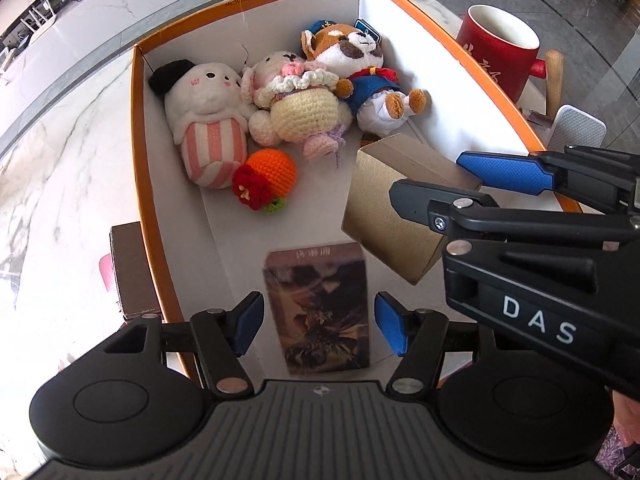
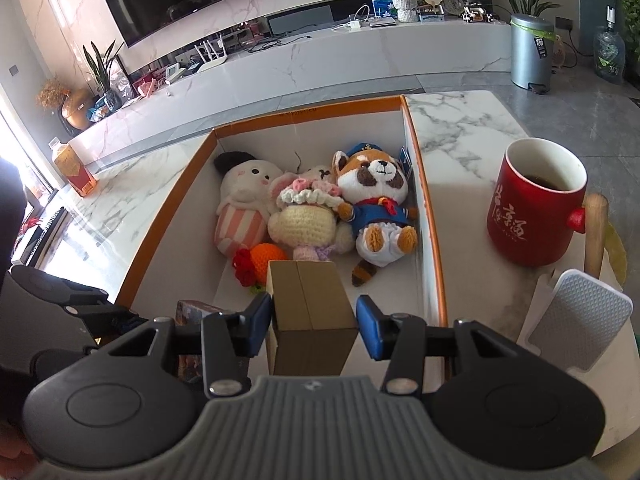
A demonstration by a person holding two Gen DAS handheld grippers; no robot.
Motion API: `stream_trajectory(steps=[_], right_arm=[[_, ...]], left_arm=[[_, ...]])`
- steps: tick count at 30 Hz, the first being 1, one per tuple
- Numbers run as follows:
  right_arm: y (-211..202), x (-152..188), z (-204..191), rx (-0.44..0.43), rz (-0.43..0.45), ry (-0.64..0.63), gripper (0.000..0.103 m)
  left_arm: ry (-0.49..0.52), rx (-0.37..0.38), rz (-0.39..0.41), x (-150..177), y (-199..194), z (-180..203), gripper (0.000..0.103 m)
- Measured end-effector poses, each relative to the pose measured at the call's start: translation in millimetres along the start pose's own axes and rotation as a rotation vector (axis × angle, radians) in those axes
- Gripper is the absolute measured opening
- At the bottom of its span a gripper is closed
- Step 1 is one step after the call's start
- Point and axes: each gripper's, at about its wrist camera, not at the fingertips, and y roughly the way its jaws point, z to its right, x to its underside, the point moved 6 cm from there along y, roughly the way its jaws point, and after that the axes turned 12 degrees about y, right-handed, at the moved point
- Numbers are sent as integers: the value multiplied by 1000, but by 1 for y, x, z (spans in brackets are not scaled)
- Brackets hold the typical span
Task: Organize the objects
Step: 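Carry the card and cardboard box over the orange box and lower them inside, then open the left tool to drop the card while the right tool lowers the cardboard box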
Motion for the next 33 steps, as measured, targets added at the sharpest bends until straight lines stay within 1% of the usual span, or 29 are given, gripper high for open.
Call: stream_trajectory(steps=[1, 3, 6, 10, 11, 14, 16, 18, 21, 23, 24, 27, 30, 33], right_arm=[[1, 0, 0, 10, -2, -5, 46], [2, -1, 0, 14, -3, -9, 46], [2, -4, 0, 1, -12, -1, 46], [6, -7, -2, 11, -24, -25, 46], [8, -7, -3, 17, -27, -35, 46], [14, -9, -10, 28, -37, -73, 46], [18, -7, -19, 38, -47, -128, 46], [24, -3, -30, 61, -66, -215, 46], [39, 5, -39, 135, -101, -346, 46], [46, 8, -42, 181, -112, -412, 46], [47, 8, -44, 182, -111, -427, 46], [51, 3, -45, 176, -147, -420, 46], [53, 8, -46, 127, -235, -363, 45], [54, 20, -49, 80, -301, -321, 45]], left_arm=[[2, 5, 2, 1, -1, -1, 72], [-4, 22, 15, 2, -5, -3, 73], [-39, 60, 72, 5, -20, -14, 73], [-114, 72, 196, 8, -52, -42, 71], [-128, 78, 226, 9, -58, -48, 70], [-170, 73, 278, 13, -70, -66, 69], [-195, 80, 314, 15, -73, -76, 68], [-225, 97, 328, 19, -72, -84, 66], [-273, 128, 345, 26, -68, -97, 66], [-295, 144, 350, 30, -64, -104, 64], [-304, 149, 351, 32, -62, -107, 63], [-328, 170, 357, 36, -57, -114, 63], [-344, 206, 364, 40, -54, -118, 63], [-343, 222, 366, 42, -51, -119, 63]])
